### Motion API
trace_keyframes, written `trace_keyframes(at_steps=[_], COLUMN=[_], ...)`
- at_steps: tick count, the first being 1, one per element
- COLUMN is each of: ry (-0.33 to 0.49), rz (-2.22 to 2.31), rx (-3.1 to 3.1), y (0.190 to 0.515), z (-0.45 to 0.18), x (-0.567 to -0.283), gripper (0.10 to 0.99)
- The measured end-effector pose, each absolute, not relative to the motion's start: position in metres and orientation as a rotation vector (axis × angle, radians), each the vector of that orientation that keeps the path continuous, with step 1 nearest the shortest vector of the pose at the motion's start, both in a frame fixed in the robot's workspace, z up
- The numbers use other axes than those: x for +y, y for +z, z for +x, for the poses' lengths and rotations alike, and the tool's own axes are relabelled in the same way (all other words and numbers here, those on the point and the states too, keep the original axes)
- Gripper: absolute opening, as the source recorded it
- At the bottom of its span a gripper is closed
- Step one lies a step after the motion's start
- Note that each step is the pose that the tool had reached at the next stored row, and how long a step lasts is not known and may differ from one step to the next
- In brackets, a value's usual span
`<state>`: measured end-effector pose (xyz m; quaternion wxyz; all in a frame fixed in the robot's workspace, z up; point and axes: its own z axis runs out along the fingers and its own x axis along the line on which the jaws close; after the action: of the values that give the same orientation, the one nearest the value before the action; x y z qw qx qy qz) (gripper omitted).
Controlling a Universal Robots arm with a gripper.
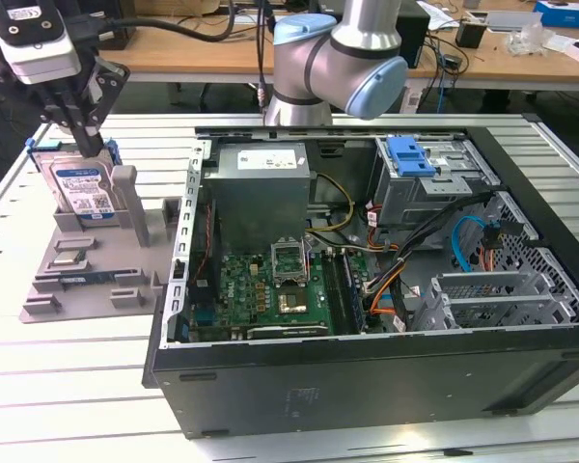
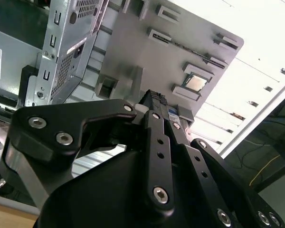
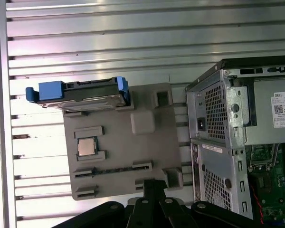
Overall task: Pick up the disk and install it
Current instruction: 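Reach for the disk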
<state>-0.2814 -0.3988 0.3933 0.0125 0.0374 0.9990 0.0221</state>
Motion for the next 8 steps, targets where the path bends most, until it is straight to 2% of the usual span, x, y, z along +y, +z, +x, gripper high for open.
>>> trace_keyframes(at_steps=[8], ry=[0.069], rz=[0.117], rx=[3.114], y=[0.3933], z=[-0.2921], x=[-0.3988], gripper=[0.102])
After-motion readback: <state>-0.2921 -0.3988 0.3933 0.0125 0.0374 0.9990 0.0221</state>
